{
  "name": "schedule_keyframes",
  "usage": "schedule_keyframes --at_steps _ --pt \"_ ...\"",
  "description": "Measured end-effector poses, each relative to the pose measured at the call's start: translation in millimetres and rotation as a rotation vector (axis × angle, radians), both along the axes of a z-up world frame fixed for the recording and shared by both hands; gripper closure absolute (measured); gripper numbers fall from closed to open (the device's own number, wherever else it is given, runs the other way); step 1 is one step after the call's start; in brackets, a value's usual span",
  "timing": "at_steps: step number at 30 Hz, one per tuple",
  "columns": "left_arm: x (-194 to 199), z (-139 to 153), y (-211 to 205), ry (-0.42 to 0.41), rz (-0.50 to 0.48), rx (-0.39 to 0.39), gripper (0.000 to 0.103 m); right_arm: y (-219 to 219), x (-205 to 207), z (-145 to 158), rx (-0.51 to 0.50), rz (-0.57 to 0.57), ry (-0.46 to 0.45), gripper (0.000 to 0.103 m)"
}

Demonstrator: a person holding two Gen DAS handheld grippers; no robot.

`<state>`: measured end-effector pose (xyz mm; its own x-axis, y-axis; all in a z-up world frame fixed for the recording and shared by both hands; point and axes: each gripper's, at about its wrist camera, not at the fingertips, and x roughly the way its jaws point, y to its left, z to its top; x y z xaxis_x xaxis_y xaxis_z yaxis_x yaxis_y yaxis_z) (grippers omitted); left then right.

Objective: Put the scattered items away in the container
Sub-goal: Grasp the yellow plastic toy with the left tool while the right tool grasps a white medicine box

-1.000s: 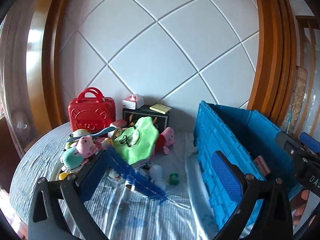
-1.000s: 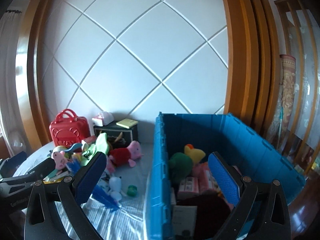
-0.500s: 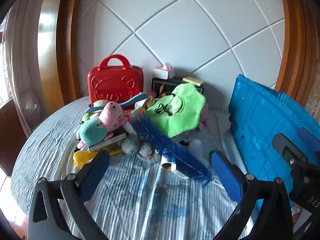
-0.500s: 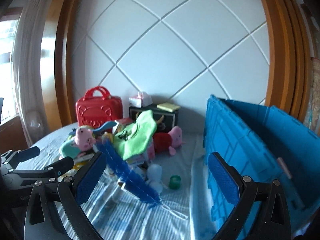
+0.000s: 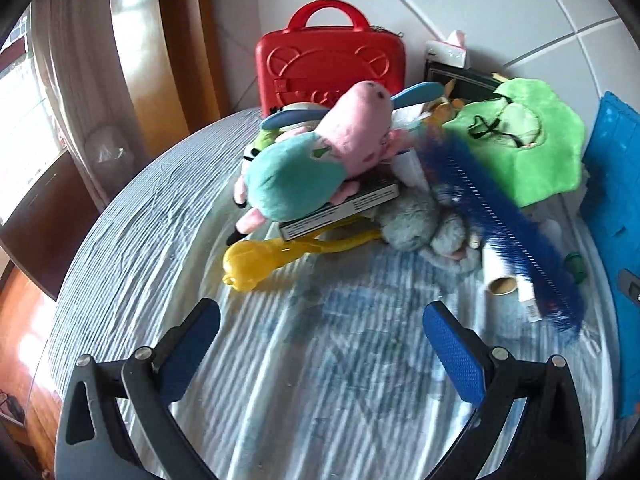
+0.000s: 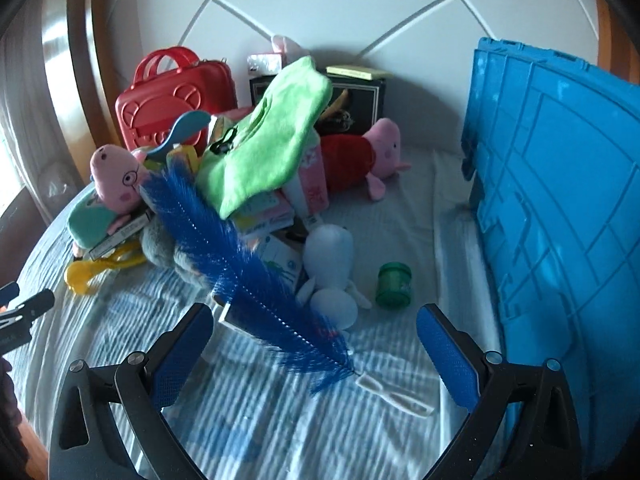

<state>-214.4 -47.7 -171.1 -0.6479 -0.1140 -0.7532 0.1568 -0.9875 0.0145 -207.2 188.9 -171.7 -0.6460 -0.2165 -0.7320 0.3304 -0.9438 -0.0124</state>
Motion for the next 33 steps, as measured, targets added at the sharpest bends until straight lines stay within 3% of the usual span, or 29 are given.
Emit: schedule_keyframes --at_steps 6,10,16,19,24,29,31,33 --pt "-37.2 -23.5 -48.4 -0.026 -0.040 -0.034 0.000 -16.7 -5.0 -19.1 0.003 -0.100 -0.044 0.000" --pt "-68.0 -45.5 -76.9 -0.048 -0.128 0.002 0.000 -36.9 1.8 -37.4 0.022 -0.191 -0.082 0.000" --pt "-96.5 -86.5 -91.1 -0.082 -0.285 0.009 0.000 -60.3 11.5 -72.7 -0.003 -0.313 -0.142 0.000" --pt "-102.7 -103.9 -92.1 -0.102 -0.325 0.031 0.006 -66.9 10.1 -84.2 -0.033 -0.353 -0.139 0.000" --pt "-100.7 -122.8 -92.8 -0.120 -0.330 0.060 0.021 -73.0 -1.2 -89.7 -0.045 -0.373 -0.128 0.000" --pt "-105.8 -119.3 -87.6 -0.108 -0.314 0.072 0.022 -60.6 -13.4 -91.7 -0.121 -0.377 -0.192 0.001" --pt "-109.4 -116.9 -83.4 -0.097 -0.311 0.073 0.022 -57.1 -18.6 -95.6 -0.136 -0.373 -0.209 0.005" --pt "-113.3 -116.9 -76.8 -0.092 -0.310 0.075 0.022 -56.9 -24.4 -101.6 -0.139 -0.368 -0.226 0.019"
